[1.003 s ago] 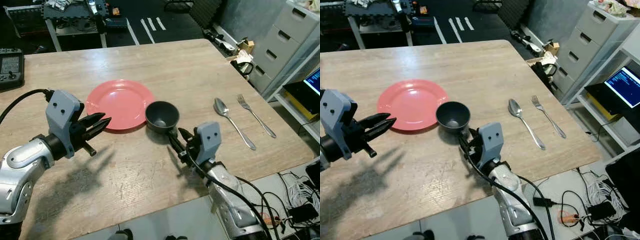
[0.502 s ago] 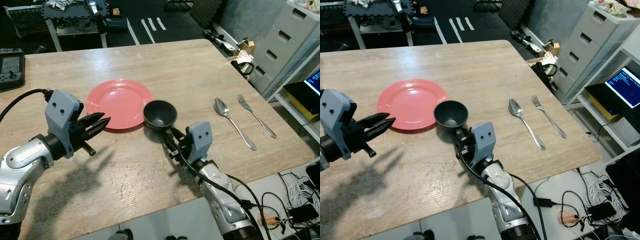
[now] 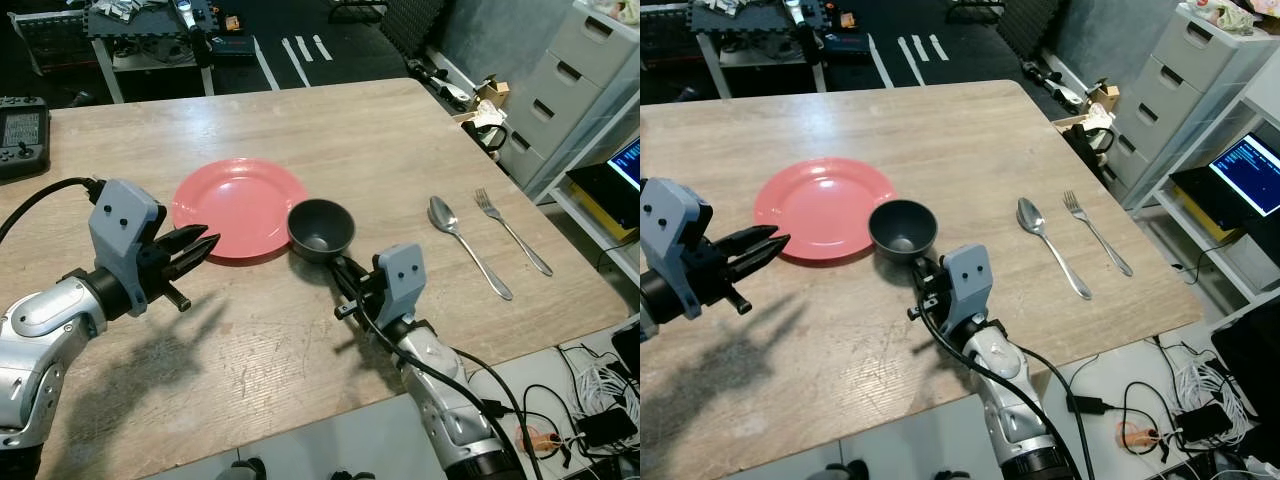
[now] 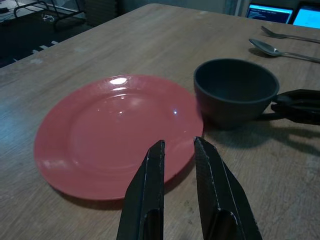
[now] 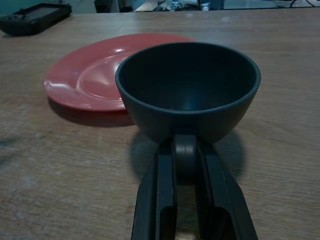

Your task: Setting the table

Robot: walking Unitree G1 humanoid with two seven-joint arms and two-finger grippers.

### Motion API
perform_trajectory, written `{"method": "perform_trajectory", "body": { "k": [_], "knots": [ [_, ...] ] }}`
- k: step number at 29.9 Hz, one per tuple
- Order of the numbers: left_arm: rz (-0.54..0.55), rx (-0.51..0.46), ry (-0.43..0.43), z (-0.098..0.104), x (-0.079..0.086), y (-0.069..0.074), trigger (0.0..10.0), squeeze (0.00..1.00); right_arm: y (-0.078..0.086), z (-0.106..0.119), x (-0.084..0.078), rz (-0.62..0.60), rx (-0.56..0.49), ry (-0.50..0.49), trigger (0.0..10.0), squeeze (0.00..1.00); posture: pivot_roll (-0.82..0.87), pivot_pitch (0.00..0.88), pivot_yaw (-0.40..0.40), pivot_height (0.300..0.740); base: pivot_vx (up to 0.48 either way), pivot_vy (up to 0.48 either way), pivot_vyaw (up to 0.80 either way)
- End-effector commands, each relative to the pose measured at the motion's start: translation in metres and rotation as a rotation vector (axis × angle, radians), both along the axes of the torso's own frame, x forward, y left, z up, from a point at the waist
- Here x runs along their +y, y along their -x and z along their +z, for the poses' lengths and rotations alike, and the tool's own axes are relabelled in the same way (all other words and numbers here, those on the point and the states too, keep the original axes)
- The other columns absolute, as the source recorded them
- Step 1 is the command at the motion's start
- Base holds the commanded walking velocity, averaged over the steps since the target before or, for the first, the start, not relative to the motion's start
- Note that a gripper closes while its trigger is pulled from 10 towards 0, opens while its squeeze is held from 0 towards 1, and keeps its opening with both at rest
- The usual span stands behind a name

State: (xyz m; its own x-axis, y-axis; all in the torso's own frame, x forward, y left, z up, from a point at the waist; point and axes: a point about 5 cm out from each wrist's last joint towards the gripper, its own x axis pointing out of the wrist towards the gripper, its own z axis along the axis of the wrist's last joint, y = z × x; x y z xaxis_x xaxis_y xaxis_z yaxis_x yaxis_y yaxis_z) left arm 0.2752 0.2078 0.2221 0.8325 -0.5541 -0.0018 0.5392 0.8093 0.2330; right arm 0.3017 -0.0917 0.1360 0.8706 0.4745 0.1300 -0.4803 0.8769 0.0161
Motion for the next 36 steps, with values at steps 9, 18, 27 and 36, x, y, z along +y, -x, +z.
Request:
{"method": "perform_trajectory", "body": {
  "k": [9, 18, 27, 36],
  "knots": [
    [0.162, 0.007, 0.18, -0.014, -0.018, 0.014, 10.0, 0.0, 0.005, 0.068, -0.041, -0.298, -0.167, -0.273, 10.0, 0.0, 0.06, 0.089, 0.028, 0.74, 0.0, 0.0, 0.0],
    [0.278, 0.017, 0.206, -0.031, -0.032, 0.018, 10.0, 0.0, 0.027, 0.039, -0.043, -0.403, -0.061, -0.305, 10.0, 0.0, 0.05, 0.078, 0.03, 0.74, 0.0, 0.0, 0.0],
    [0.345, -0.004, 0.246, -0.028, -0.043, -0.002, 10.0, 0.0, 0.014, 0.043, -0.051, -0.466, -0.058, -0.287, 10.0, 0.0, 0.04, 0.072, 0.034, 0.74, 0.0, 0.0, 0.0],
    [0.361, 0.001, 0.245, -0.031, -0.045, -0.001, 10.0, 0.0, 0.014, 0.043, -0.051, -0.466, -0.054, -0.273, 10.0, 0.0, 0.04, 0.072, 0.032, 0.74, -0.264, 0.0, 0.0]
  ]
}}
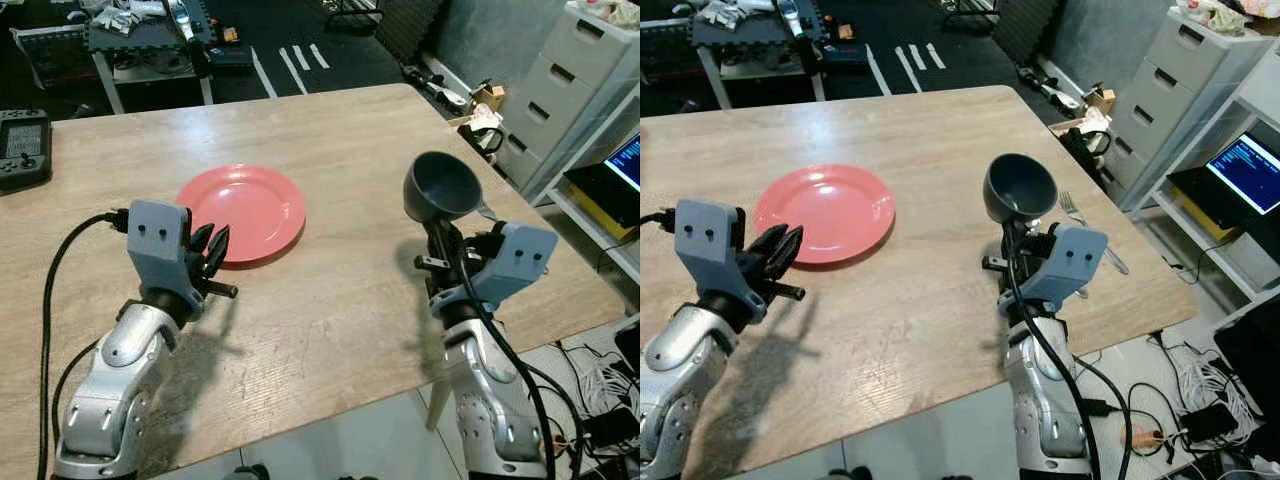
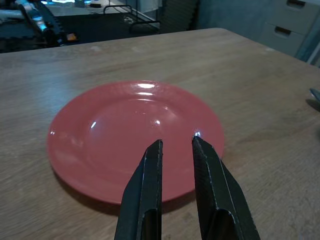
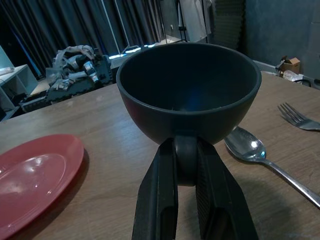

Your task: Setting the table

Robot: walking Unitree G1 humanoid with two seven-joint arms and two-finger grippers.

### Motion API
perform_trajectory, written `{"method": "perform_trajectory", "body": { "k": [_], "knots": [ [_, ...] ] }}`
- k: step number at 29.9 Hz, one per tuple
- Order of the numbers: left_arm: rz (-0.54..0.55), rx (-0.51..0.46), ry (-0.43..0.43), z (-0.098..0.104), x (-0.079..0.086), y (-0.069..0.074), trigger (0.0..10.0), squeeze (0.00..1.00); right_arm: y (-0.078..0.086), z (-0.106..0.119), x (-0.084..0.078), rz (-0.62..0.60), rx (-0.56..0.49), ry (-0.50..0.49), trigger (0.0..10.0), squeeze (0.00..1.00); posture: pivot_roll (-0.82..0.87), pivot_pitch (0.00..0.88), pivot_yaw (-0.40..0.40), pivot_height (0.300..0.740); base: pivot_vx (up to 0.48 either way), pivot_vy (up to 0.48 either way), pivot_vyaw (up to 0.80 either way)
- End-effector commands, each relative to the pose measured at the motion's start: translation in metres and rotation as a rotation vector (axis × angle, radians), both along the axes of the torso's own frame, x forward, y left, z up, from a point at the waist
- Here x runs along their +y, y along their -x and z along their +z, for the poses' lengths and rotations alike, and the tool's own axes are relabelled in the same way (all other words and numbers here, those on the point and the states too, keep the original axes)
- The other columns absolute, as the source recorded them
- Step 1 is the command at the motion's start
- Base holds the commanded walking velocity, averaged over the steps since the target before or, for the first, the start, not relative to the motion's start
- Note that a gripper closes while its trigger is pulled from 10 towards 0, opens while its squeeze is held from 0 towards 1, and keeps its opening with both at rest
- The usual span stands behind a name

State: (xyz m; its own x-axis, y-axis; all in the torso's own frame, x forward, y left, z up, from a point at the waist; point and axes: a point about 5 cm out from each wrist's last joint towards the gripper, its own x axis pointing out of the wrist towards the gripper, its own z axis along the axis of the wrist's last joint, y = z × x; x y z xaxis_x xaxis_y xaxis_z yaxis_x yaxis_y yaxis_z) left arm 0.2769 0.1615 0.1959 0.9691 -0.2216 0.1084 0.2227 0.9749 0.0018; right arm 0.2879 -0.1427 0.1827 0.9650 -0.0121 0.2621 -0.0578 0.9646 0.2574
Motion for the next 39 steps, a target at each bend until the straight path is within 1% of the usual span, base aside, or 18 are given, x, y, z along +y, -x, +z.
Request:
{"method": "perform_trajectory", "body": {
  "k": [1, 16, 32, 39],
  "knots": [
    [0.011, 0.014, -0.011, -0.0052, 0.0008, 0.0011, 10.0, 0.0, 0.0, -0.0034, -0.0001, -0.005, 0.018, -0.001, 10.0, 0.0, 0.04, 0.072, 0.032, 0.74, -0.424, 0.0, 0.0],
    [0.015, 0.011, -0.014, -0.005, 0.0003, -0.0018, 10.0, 0.0, -0.0023, -0.0078, 0.0004, -0.008, 0.036, 0.006, 10.0, 0.0, 0.03, 0.072, 0.038, 0.74, -0.396, 0.0, 0.0],
    [0.005, 0.007, -0.01, -0.0056, -0.003, -0.0037, 10.0, 0.0, -0.0034, -0.0094, 0.0002, -0.007, 0.039, 0.017, 10.0, 0.0, 0.03, 0.061, 0.037, 0.74, -0.338, 0.0, 0.0],
    [0.007, 0.009, -0.007, -0.0064, -0.0035, -0.0043, 10.0, 0.0, -0.0029, -0.0106, -0.0005, -0.007, 0.042, 0.022, 10.0, 0.0, 0.02, 0.057, 0.035, 0.74, -0.035, 0.0, 0.0]
  ]
}}
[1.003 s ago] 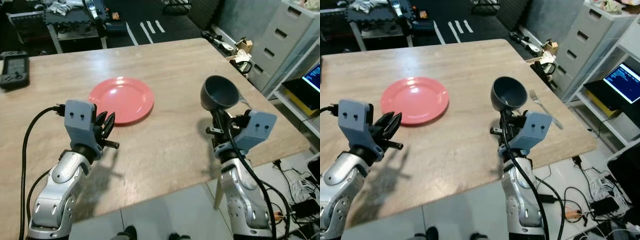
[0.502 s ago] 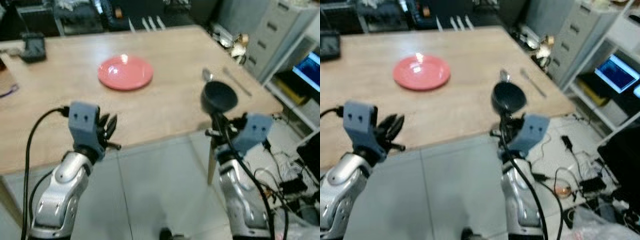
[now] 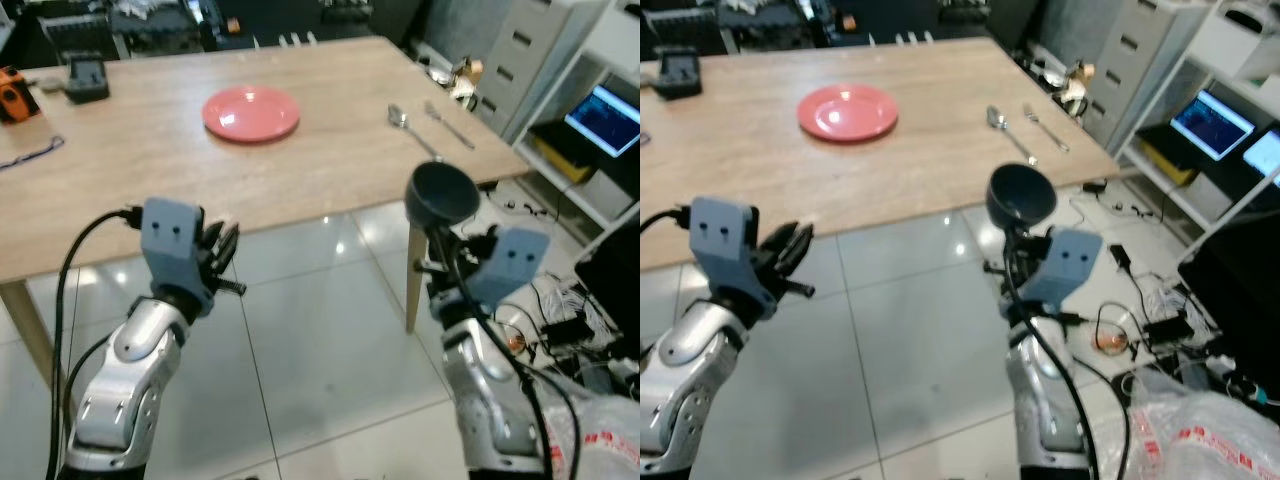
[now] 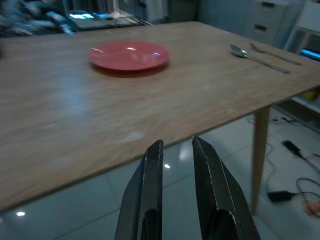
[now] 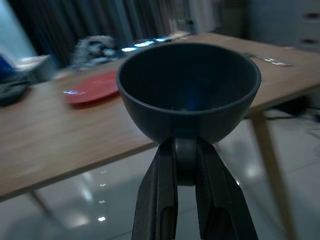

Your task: Setting the table

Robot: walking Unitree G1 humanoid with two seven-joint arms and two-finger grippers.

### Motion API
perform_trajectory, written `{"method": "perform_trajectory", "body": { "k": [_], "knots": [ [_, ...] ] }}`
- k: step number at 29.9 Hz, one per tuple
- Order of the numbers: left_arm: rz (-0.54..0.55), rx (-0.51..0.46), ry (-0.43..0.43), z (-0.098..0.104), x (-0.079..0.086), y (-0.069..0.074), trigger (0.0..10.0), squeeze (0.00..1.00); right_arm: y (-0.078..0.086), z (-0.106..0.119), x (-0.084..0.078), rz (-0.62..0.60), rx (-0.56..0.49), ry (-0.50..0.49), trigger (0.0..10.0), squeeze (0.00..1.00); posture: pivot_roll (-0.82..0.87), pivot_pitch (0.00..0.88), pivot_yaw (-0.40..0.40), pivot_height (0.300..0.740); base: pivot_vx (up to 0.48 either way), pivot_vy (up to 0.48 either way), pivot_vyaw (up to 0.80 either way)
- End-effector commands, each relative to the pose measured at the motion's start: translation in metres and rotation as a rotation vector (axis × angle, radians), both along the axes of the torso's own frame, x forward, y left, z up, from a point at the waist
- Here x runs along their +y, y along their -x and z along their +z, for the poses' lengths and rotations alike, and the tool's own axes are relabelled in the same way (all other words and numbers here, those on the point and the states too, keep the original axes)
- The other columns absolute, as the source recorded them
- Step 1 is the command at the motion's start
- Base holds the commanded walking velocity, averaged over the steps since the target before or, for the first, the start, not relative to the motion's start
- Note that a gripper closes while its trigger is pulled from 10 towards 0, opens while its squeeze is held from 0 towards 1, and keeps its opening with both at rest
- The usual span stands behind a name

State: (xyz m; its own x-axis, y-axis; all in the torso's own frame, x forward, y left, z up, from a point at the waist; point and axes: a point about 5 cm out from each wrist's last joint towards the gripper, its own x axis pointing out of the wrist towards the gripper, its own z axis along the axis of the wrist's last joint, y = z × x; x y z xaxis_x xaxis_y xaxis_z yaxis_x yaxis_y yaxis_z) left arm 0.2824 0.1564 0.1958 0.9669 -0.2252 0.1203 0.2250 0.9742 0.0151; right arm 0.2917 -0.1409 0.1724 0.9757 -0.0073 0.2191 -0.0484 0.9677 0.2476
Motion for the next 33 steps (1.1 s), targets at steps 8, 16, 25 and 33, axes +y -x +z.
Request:
{"method": "perform_trajectory", "body": {
  "k": [8, 16, 25, 33],
  "knots": [
    [0.013, 0.036, 0.001, -0.009, 0.001, 0.0, 10.0, 0.0, 0.0, -0.003, -0.003, -0.008, 0.013, 0.0, 10.0, 0.0, 0.02, 0.05, 0.036, 0.74, 0.0, 0.0, -0.4],
    [0.012, 0.041, -0.003, -0.01, 0.0, 0.0, 10.0, 0.0, 0.001, -0.005, -0.004, -0.01, 0.021, -0.002, 10.0, 0.0, 0.02, 0.052, 0.039, 0.74, 0.0, 0.0, -0.8],
    [0.015, 0.066, -0.027, -0.016, 0.001, 0.0, 10.0, 0.0, 0.001, -0.009, -0.005, -0.013, 0.037, 0.002, 10.0, 0.0, 0.02, 0.054, 0.04, 0.74, 0.0, 0.0, -0.8],
    [0.005, 0.273, -0.095, -0.077, 0.022, 0.007, 10.0, 0.0, 0.007, -0.065, -0.025, -0.034, 0.227, 0.145, 10.0, 0.0, 0.02, 0.057, 0.034, 0.74, 0.0, 0.0, -0.8]
  ]
}}
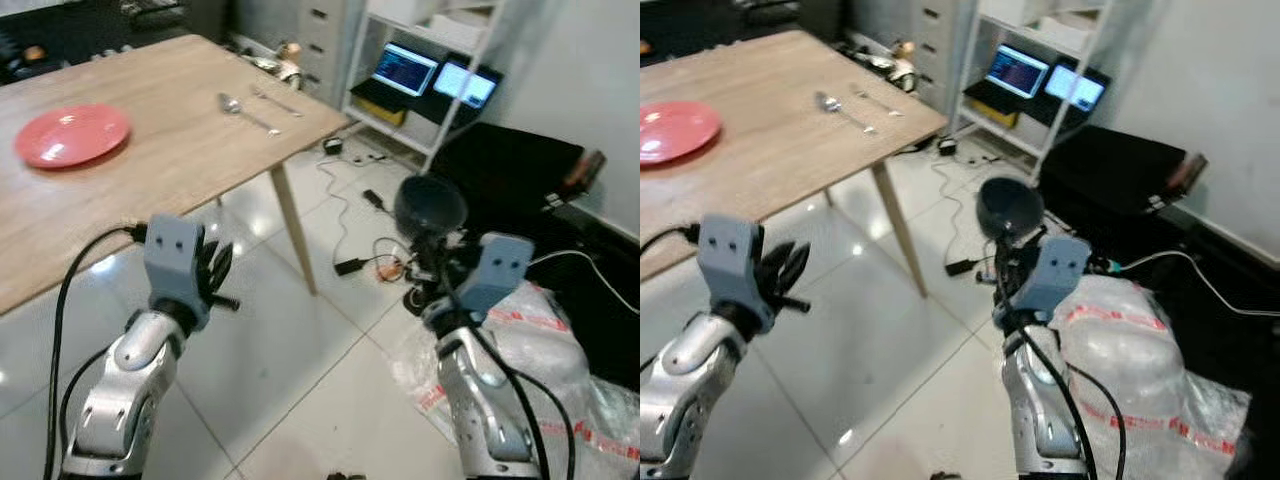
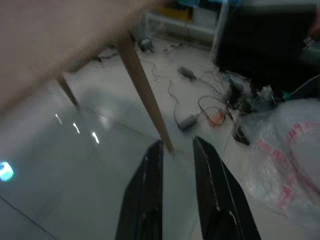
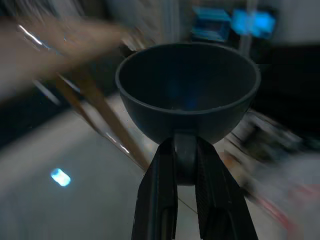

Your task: Setting the table

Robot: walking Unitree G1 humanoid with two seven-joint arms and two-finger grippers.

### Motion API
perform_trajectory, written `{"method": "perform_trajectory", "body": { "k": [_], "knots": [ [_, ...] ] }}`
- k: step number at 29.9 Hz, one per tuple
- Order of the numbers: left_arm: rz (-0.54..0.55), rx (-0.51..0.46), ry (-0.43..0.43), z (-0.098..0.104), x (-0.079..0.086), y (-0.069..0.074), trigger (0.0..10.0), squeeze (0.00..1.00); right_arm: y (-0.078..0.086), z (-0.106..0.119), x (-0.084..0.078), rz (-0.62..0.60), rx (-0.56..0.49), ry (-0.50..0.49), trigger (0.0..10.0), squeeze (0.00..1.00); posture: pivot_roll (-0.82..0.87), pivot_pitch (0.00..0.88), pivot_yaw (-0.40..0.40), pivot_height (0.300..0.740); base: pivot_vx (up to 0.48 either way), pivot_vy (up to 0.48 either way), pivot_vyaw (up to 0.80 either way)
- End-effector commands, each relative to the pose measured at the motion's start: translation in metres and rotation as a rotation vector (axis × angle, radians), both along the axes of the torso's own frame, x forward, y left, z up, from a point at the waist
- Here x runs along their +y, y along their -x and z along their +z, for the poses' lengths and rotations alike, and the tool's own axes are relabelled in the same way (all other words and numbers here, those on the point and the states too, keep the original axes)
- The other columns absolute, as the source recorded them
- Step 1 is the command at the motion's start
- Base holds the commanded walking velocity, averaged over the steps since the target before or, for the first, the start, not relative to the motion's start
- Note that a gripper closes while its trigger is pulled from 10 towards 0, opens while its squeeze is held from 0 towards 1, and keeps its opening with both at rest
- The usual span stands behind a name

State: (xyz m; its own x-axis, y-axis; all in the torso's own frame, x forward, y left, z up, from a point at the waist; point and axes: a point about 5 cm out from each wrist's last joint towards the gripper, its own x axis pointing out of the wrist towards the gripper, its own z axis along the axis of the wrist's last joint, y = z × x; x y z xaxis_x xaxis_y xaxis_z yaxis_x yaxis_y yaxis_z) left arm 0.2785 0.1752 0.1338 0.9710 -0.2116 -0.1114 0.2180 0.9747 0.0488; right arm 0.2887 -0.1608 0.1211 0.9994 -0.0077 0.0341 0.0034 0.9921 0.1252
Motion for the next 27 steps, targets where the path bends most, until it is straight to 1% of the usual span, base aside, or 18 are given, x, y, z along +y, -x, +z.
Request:
{"method": "perform_trajectory", "body": {
  "k": [1, 2, 3, 4, 5, 6, 7, 8, 9, 12, 15, 18, 20, 24, 25, 27],
  "knots": [
    [-0.017, 0.096, -0.035, -0.028, 0.007, 0.006, 10.0, 0.0, 0.007, -0.028, -0.011, -0.032, 0.089, 0.037, 10.0, 0.0, 0.02, 0.057, 0.029, 0.74, 0.0, 0.0, -0.8],
    [-0.017, 0.096, -0.035, -0.028, 0.007, 0.006, 10.0, 0.0, 0.007, -0.028, -0.011, -0.032, 0.089, 0.037, 10.0, 0.0, 0.02, 0.057, 0.029, 0.74, 0.0, 0.0, -0.8],
    [-0.023, 0.123, -0.056, -0.036, 0.01, 0.008, 10.0, 0.0, 0.009, -0.037, -0.016, -0.041, 0.124, 0.05, 10.0, 0.0, 0.02, 0.058, 0.029, 0.74, 0.0, 0.0, -0.8],
    [-0.023, 0.2, -0.078, -0.061, 0.018, 0.014, 10.0, 0.0, 0.019, -0.063, -0.027, -0.06, 0.222, 0.098, 10.0, 0.0, 0.02, 0.059, 0.026, 0.74, 0.0, 0.0, -0.8],
    [-0.02, 0.217, -0.082, -0.066, 0.02, 0.015, 10.0, 0.0, 0.021, -0.069, -0.029, -0.063, 0.244, 0.109, 10.0, 0.0, 0.02, 0.059, 0.026, 0.74, 0.0, 0.0, -0.8],
    [0.003, 0.262, -0.068, -0.078, 0.026, 0.018, 10.0, 0.0, 0.028, -0.08, -0.031, -0.049, 0.287, 0.114, 10.0, 0.0, 0.01, 0.062, 0.025, 0.74, 0.0, 0.0, -0.8],
    [0.018, 0.288, -0.054, -0.085, 0.03, 0.02, 10.0, 0.0, 0.031, -0.085, -0.031, -0.038, 0.309, 0.114, 10.0, 0.0, 0.01, 0.061, 0.024, 0.74, 0.0, 0.0, -0.8],
    [0.018, 0.288, -0.054, -0.085, 0.03, 0.02, 10.0, 0.0, 0.031, -0.085, -0.031, -0.038, 0.309, 0.114, 10.0, 0.0, 0.01, 0.061, 0.024, 0.74, 0.0, 0.0, -0.8],
    [0.049, 0.323, -0.076, -0.095, 0.037, 0.023, 10.0, 0.0, 0.04, -0.095, -0.03, -0.011, 0.347, 0.116, 10.0, 0.0, 0.0, 0.062, 0.024, 0.74, 0.0, 0.0, -0.8],
    [0.04, 0.343, -0.099, -0.103, 0.04, 0.028, 10.0, 0.0, 0.048, -0.106, -0.029, 0.004, 0.383, 0.122, 10.0, 0.0, 0.0, 0.066, 0.022, 0.74, 0.0, 0.0, -0.8],
    [0.022, 0.342, -0.107, -0.106, 0.039, 0.03, 10.0, 0.0, 0.052, -0.111, -0.03, -0.02, 0.397, 0.092, 10.0, 0.0, 0.0, 0.067, 0.024, 0.74, 0.0, 0.0, -0.8],
    [0.009, 0.332, -0.109, -0.107, 0.037, 0.03, 10.0, 0.0, 0.051, -0.111, -0.028, -0.025, 0.387, 0.086, 10.0, 0.0, -0.01, 0.067, 0.027, 0.74, 0.0, 0.0, -0.8],
    [-0.024, 0.311, -0.133, -0.107, 0.032, 0.03, 10.0, 0.0, 0.048, -0.109, -0.026, -0.031, 0.371, 0.082, 10.0, 0.0, -0.01, 0.066, 0.028, 0.74, 0.0, 0.0, -0.8],
    [-0.038, 0.282, -0.263, -0.11, 0.029, 0.032, 10.0, 0.0, 0.045, -0.108, -0.025, -0.033, 0.351, 0.081, 10.0, 0.0, -0.01, 0.065, 0.031, 0.74, 0.0, 0.0, -0.8],
    [-0.075, 0.283, -0.287, -0.113, 0.027, 0.033, 10.0, 0.0, 0.044, -0.108, -0.025, -0.03, 0.346, 0.082, 10.0, 0.0, 0.0, 0.061, 0.038, 0.74, 0.0, 0.0, -0.8],
    [-0.08, 0.266, -0.308, -0.112, 0.027, 0.033, 10.0, 0.0, 0.042, -0.108, -0.025, -0.028, 0.339, 0.085, 10.0, 0.0, 0.01, 0.056, 0.051, 0.74, 0.0, 0.0, -0.8]
  ]
}}
